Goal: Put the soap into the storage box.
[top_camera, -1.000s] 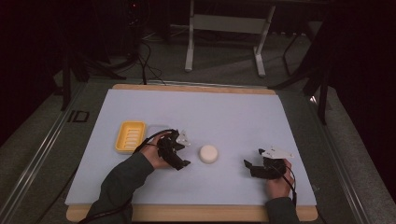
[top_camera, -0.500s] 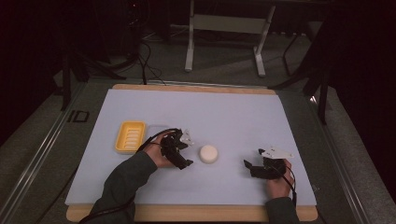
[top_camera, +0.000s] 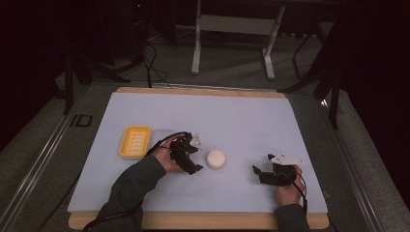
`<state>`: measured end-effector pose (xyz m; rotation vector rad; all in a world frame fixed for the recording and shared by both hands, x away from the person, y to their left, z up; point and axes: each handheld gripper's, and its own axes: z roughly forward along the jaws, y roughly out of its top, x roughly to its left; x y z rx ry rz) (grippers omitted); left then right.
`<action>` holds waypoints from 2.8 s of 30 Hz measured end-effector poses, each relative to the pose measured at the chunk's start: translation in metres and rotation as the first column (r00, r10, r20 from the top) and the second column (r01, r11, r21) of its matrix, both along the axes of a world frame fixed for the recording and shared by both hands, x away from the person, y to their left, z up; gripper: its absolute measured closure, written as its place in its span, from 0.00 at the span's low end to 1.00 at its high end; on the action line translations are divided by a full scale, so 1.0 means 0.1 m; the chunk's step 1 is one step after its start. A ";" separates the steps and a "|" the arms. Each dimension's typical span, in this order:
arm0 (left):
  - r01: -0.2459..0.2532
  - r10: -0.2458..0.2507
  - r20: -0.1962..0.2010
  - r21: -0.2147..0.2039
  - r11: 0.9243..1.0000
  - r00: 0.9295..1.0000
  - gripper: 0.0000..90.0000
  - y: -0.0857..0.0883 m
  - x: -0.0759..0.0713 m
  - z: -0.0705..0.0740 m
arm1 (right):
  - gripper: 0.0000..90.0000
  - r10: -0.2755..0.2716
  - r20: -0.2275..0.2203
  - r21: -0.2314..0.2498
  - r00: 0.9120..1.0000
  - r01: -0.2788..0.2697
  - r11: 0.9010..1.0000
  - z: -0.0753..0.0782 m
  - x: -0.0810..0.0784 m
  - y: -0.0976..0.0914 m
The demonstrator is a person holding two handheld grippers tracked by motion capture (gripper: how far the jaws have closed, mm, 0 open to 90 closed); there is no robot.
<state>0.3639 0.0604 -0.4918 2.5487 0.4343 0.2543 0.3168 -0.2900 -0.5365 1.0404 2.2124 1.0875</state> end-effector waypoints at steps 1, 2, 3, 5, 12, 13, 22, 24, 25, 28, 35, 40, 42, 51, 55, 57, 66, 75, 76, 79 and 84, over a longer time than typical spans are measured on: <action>0.000 0.000 0.000 0.000 1.000 1.000 0.19 0.00 0.00 0.00 | 0.22 -0.001 0.001 0.002 1.000 0.001 1.000 0.00 0.00 0.00; 0.004 -0.004 0.001 0.001 1.000 1.000 0.19 -0.01 0.01 0.01 | 0.22 -0.002 0.001 0.005 1.000 0.002 1.000 0.00 0.00 0.00; 0.001 -0.001 -0.001 -0.004 1.000 1.000 0.19 -0.02 0.01 0.01 | 0.22 -0.001 0.003 0.005 1.000 0.001 1.000 0.00 0.00 -0.01; 0.004 -0.004 0.000 -0.005 1.000 1.000 0.18 -0.03 0.01 0.01 | 0.22 -0.002 0.003 0.007 1.000 0.002 1.000 0.00 0.00 0.00; 0.012 -0.012 -0.001 0.006 1.000 1.000 0.18 -0.08 0.04 0.00 | 0.22 0.000 0.004 0.006 1.000 0.000 1.000 0.00 -0.01 0.00; 0.014 -0.014 -0.002 0.005 1.000 1.000 0.18 -0.09 0.04 0.00 | 0.22 0.000 0.003 0.006 1.000 0.000 1.000 0.00 -0.01 0.00; 0.031 -0.031 -0.013 0.011 0.999 0.999 0.18 -0.17 0.05 -0.04 | 0.22 0.002 0.005 0.007 1.000 -0.002 1.000 0.00 -0.01 -0.01; 0.037 -0.037 -0.021 0.012 0.999 0.999 0.18 -0.19 0.05 -0.05 | 0.22 0.004 0.005 0.006 1.000 -0.004 1.000 0.00 -0.01 -0.01; 0.041 -0.041 -0.029 0.011 0.999 0.999 0.18 -0.20 0.05 -0.05 | 0.21 0.003 0.006 0.007 1.000 -0.003 1.000 0.00 -0.01 0.00; 0.049 -0.048 -0.030 0.020 0.999 0.998 0.21 -0.23 0.04 -0.06 | 0.21 0.005 0.007 0.007 1.000 -0.005 1.000 0.00 -0.01 0.00; 0.057 -0.056 -0.031 0.027 0.998 0.998 0.18 -0.29 0.04 -0.09 | 0.21 0.005 0.009 0.010 1.000 -0.005 1.000 0.00 -0.01 -0.01; 0.063 -0.062 -0.041 0.020 0.998 0.997 0.14 -0.35 0.07 -0.11 | 0.21 0.006 0.009 0.008 1.000 -0.006 1.000 0.00 -0.01 -0.01; 0.068 -0.067 -0.047 0.016 0.998 0.997 0.14 -0.38 0.08 -0.12 | 0.21 0.007 0.010 0.008 1.000 -0.007 1.000 0.00 -0.01 -0.01; 0.083 -0.082 -0.056 0.013 0.996 0.995 0.12 -0.51 0.12 -0.15 | 0.21 0.009 0.010 0.008 1.000 -0.009 1.000 0.00 -0.01 -0.01; 0.092 -0.091 -0.059 0.015 0.996 0.994 0.11 -0.55 0.14 -0.17 | 0.21 0.009 0.010 0.008 1.000 -0.009 1.000 0.00 -0.01 -0.01; 0.091 -0.090 -0.064 0.012 0.996 0.994 0.12 -0.57 0.15 -0.18 | 0.21 0.010 0.010 0.008 1.000 -0.010 1.000 0.00 -0.01 -0.01; 0.087 -0.085 -0.078 0.013 0.996 0.993 0.13 -0.63 0.19 -0.24 | 0.21 0.011 0.011 0.006 1.000 -0.011 1.000 0.00 -0.01 -0.01; 0.083 -0.082 -0.084 0.020 0.996 0.993 0.14 -0.66 0.23 -0.28 | 0.21 0.011 0.010 0.007 1.000 -0.011 1.000 0.00 -0.01 -0.01; 0.085 -0.083 -0.086 0.017 0.996 0.993 0.15 -0.66 0.24 -0.28 | 0.21 0.010 0.010 0.007 1.000 -0.010 1.000 0.00 -0.01 -0.01; 0.090 -0.089 -0.087 0.016 0.996 0.992 0.17 -0.65 0.24 -0.28 | 0.21 0.010 0.010 0.008 1.000 -0.011 1.000 0.00 -0.01 -0.01; 0.097 -0.095 -0.093 0.016 0.995 0.991 0.25 -0.65 0.24 -0.26 | 0.21 0.011 0.011 0.005 1.000 -0.011 1.000 0.00 -0.01 -0.01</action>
